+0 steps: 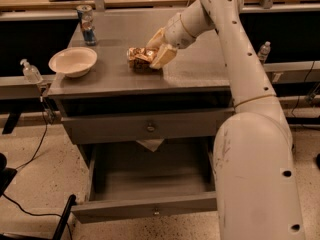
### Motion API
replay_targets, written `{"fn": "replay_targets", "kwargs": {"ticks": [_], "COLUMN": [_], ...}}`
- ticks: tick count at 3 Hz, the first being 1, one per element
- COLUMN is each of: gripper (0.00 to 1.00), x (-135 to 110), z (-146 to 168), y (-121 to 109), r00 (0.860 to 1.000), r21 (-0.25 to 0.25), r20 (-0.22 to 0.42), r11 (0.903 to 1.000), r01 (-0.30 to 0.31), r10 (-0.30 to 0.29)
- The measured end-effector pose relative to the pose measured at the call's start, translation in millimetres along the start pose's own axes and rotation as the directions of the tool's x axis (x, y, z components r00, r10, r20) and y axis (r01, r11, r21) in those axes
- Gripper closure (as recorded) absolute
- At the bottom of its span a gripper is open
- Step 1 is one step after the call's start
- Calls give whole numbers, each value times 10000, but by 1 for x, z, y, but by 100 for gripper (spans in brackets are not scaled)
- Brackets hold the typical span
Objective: Pick orange can from middle drawer and place on counter
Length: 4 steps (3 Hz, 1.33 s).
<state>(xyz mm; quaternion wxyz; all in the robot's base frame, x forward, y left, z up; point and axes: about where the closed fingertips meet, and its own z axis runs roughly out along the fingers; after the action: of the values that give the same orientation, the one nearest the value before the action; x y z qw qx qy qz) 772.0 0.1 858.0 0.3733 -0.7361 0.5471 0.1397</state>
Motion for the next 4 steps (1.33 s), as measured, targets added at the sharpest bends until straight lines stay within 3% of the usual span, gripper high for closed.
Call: {"fn": "replay_targets", "kwargs": {"ticks": [2, 3, 4], "gripper": [5, 0, 0], "x": [-2, -2, -8], "z": [11, 14, -3], "y": [-4, -5, 5], "r00": [10000, 10000, 9976], "r21": [74, 83, -116], "r20": [81, 98, 615], "r11": [10000, 10000, 9994], "r01": [14, 16, 337], "r10": [-14, -17, -329]}}
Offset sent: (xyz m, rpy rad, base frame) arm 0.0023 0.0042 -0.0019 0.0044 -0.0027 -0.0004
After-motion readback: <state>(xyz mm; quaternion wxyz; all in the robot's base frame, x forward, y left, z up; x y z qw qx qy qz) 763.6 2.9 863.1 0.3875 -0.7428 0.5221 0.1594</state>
